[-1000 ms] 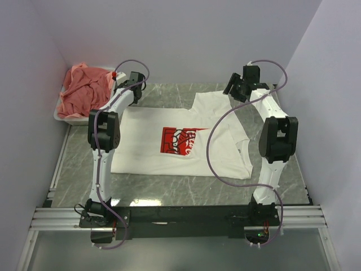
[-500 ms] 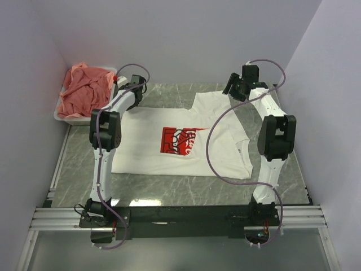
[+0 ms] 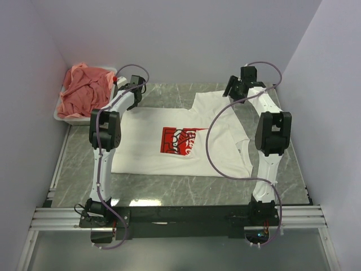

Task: Fold and stack the t-shirts
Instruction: Fold the tshirt

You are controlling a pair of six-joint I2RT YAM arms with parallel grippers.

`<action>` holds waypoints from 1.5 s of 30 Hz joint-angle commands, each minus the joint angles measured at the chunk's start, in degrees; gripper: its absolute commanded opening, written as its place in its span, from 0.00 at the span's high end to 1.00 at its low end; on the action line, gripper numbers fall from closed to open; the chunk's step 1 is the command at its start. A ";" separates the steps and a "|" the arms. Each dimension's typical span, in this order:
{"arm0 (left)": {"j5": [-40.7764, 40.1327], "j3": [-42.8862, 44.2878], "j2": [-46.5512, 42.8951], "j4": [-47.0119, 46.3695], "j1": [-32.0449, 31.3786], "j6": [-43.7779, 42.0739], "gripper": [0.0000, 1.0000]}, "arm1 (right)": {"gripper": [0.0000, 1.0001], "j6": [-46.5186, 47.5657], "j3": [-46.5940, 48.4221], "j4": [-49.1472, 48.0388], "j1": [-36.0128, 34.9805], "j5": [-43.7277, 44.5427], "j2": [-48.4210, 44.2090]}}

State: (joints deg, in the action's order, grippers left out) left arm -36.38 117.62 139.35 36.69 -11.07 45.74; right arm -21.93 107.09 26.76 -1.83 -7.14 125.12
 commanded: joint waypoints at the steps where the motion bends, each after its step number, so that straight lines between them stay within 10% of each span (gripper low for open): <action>1: 0.17 -0.46 -2.77 -2.23 0.35 -0.73 1.00 | 0.30 1.72 5.14 0.92 1.38 1.16 1.79; 45: 3.51 -5.21 -6.46 -7.42 0.61 -1.79 1.00 | 0.73 -1.45 20.09 6.81 3.32 -8.16 16.30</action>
State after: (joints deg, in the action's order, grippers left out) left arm -33.63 111.85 136.66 30.65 -10.68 44.60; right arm -24.16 124.20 32.38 1.76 -14.92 140.92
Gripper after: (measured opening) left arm 0.013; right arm 0.274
